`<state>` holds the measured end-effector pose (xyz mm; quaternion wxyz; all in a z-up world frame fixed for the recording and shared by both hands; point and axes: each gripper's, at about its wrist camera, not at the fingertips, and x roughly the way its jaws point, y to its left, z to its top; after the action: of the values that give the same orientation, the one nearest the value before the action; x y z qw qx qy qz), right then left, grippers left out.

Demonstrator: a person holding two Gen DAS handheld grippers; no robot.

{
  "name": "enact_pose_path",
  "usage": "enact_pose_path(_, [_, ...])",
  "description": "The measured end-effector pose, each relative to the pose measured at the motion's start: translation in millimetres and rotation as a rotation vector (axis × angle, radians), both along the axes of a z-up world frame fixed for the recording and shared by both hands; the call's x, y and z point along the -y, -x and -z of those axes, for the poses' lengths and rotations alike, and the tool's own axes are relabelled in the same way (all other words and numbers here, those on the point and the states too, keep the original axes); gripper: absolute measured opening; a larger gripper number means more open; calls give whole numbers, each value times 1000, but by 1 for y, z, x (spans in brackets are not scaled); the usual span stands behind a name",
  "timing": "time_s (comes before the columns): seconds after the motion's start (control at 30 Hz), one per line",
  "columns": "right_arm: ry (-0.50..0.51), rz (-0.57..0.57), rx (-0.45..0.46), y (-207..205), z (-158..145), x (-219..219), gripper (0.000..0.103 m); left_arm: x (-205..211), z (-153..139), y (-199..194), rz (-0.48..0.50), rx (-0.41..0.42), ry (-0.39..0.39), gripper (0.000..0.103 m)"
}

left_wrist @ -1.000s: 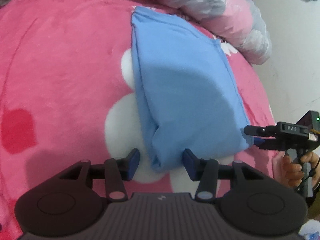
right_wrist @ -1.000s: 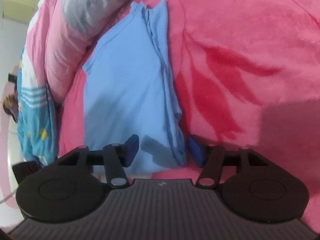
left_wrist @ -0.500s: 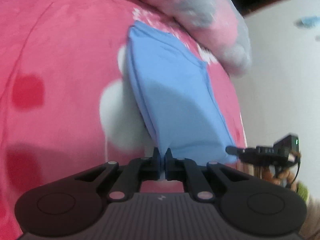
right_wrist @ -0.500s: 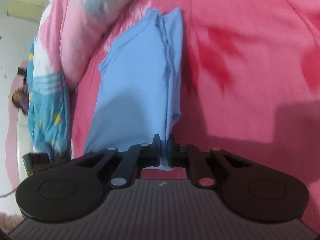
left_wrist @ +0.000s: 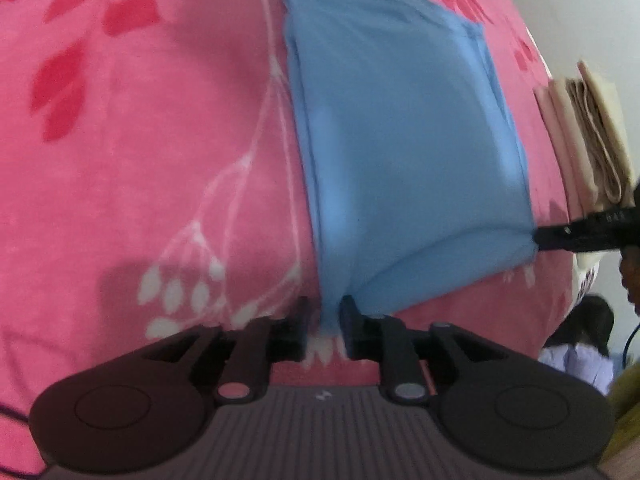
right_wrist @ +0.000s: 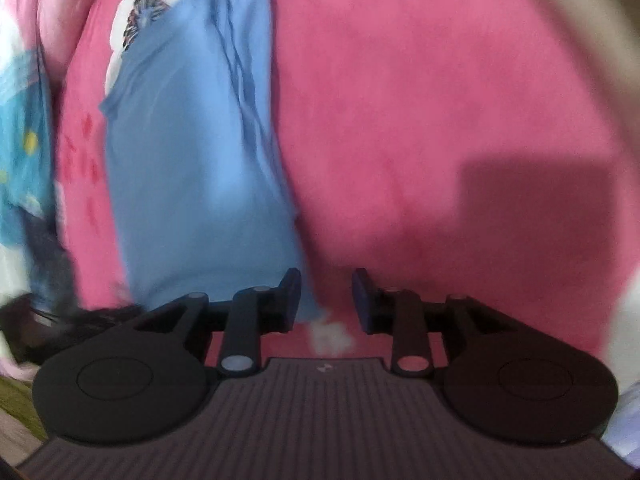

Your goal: Fold clothes

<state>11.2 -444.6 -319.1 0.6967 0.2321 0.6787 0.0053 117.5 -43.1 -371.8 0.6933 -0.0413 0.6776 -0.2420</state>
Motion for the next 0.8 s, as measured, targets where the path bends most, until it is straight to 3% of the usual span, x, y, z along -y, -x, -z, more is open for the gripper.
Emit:
enact_pose_path(0.1, [90,-223,168,-18,-32,-30,26,1,-26,-4,18,108,-54,25])
enact_pose_path(0.17, [87,-394,285,-29,-37,-61,23,11,-40,-5,56,177,-32,25])
enact_pose_path(0.27, [71,-649,377,-35,-19,-106,19,42,-40,0,166,213,30,26])
enact_pose_path(0.33, [128,-791,380,-26,2,-112,18,58,-28,9,246,221,27,27])
enact_pose_path(0.43, [166,-779,301,-15,19,-77,11,45,1,18,242,175,-26,23])
enact_pose_path(0.53, [257,-800,195,-14,10,-55,10,28,-2,14,206,117,-33,25])
enact_pose_path(0.67, [222,-761,344,-42,-25,-63,10,35,-4,7,198,127,-10,30])
enact_pose_path(0.8, [188,-803,519,-83,-14,-99,10,46,-4,1,194,148,16,35])
